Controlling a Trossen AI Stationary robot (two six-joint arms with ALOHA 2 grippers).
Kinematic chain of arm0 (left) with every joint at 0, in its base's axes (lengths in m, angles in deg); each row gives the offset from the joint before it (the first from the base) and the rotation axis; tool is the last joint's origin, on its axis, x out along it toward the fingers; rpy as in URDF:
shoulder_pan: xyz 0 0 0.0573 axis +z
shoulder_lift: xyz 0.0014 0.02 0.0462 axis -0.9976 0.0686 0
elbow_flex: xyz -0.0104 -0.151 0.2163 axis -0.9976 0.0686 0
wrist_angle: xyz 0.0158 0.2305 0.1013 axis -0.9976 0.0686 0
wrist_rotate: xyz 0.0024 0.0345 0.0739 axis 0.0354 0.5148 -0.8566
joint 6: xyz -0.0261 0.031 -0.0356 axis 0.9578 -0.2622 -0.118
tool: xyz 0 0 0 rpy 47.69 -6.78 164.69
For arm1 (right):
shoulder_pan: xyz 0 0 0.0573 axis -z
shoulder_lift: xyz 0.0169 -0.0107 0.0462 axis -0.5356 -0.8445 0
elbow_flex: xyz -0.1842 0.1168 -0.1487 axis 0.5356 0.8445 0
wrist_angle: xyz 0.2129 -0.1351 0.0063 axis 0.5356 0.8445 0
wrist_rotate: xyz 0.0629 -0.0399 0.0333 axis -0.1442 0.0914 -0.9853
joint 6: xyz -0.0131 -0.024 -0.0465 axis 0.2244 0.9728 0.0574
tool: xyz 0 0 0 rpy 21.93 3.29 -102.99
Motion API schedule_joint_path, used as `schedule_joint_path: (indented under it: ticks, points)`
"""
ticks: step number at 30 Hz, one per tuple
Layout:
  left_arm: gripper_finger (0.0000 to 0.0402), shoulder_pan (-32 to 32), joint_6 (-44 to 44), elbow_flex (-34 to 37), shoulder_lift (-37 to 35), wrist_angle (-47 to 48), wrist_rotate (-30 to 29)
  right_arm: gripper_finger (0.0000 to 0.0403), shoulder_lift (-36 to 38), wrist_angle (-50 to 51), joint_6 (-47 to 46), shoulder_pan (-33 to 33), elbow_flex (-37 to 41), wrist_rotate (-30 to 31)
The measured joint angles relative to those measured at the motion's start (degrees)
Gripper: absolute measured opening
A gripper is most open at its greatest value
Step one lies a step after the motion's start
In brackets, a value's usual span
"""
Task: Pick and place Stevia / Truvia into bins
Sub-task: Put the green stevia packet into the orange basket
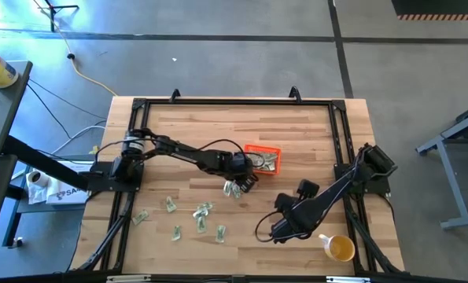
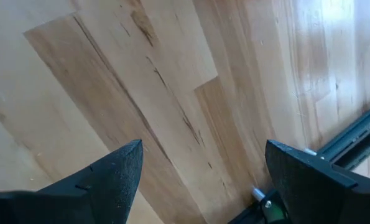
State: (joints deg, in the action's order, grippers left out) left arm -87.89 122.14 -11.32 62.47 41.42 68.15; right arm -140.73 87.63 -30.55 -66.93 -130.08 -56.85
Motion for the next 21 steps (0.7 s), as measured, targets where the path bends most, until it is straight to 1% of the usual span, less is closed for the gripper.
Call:
schedule_joint_path:
  ticks: [10, 12, 16, 19, 21]
  points:
    - [0.0022, 0.0, -9.4, -0.1, 0.1, 0.7, -1.2, 0.0327, 0.0, 2.5, -6.2, -0.1, 0.0, -0.1]
    - [0.0022, 0.0, -10.8, -0.2, 0.1, 1.7, -1.1, 0.0327, 0.0, 2.8, -7.4, -0.2, 0.0, -0.2]
    - [0.0024, -0.1, -13.4, 0.0, -1.5, 6.9, -0.6, 0.0327, 0.0, 3.3, -10.1, -1.4, 0.0, -0.2]
    - [0.0022, -0.1, -15.3, 0.4, -4.0, 12.5, -1.0, 0.0327, 0.0, 4.2, -12.8, -2.8, 0.0, -0.2]
    - [0.0022, 0.2, -15.9, 0.3, -6.4, 13.2, -2.4, 0.0327, 0.0, 4.9, -14.9, -3.9, 0.0, -0.4]
